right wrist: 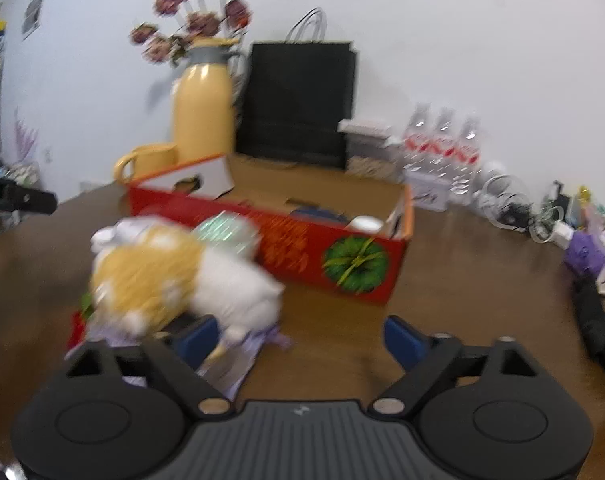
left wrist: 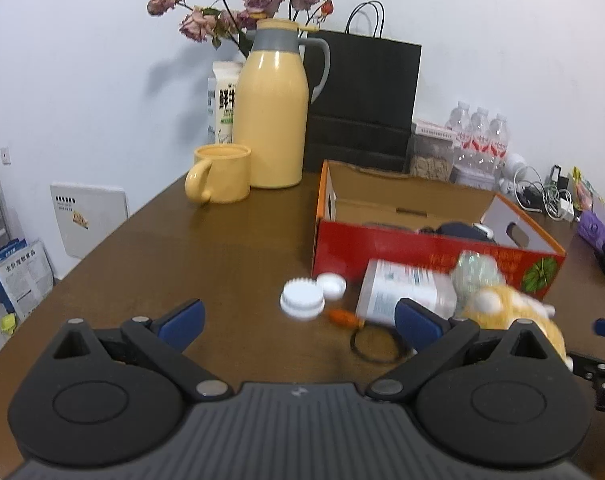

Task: Organize objects
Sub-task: 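Move both tools back over the table toward the remaining items, then grasp the thin black cable with the left tool while the right tool grasps a small item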

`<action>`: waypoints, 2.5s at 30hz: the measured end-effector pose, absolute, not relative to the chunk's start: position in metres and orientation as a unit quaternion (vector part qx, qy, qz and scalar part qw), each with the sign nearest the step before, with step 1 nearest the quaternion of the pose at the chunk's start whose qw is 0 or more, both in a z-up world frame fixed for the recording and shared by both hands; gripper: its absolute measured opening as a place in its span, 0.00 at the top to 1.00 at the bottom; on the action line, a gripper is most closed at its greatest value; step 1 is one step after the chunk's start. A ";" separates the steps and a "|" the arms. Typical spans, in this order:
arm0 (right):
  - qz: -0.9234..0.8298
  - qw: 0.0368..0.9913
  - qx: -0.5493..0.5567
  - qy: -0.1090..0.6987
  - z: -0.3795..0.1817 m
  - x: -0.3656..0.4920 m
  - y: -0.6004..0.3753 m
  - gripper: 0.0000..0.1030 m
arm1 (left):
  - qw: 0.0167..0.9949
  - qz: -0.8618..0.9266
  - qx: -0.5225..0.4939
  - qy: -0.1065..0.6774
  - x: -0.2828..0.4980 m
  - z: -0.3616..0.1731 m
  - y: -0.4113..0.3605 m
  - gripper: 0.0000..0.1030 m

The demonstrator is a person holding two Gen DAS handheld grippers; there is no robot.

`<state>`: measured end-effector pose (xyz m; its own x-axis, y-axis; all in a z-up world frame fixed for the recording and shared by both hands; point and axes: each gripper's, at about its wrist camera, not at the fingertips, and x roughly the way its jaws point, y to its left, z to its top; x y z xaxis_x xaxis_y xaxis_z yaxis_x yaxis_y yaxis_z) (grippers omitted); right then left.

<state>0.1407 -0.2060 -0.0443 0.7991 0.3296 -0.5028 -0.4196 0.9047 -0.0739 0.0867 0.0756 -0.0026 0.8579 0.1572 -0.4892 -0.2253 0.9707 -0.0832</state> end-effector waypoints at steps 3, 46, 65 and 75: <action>0.217 0.936 -0.093 0.261 -0.052 0.135 -0.198 0.39 | 0.960 0.097 -0.073 0.254 0.076 -0.008 0.077 0.00; 0.201 0.955 -0.051 0.210 -0.043 0.123 -0.221 0.96 | 0.952 0.090 -0.080 0.282 0.080 -0.026 0.075 0.00; 0.184 0.962 -0.039 0.200 -0.040 0.137 -0.236 0.96 | 0.946 0.024 -0.021 0.322 0.160 -0.048 0.011 0.57; 0.189 0.960 -0.031 0.203 -0.046 0.138 -0.240 0.96 | 0.945 0.016 -0.022 0.325 0.160 -0.054 0.007 0.89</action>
<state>0.1383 -0.2395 -0.0460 0.8459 0.3501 -0.4022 -0.3751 0.9268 0.0178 0.1602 0.0070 -0.0539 0.7886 0.0149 -0.6148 -0.0439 0.9985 -0.0322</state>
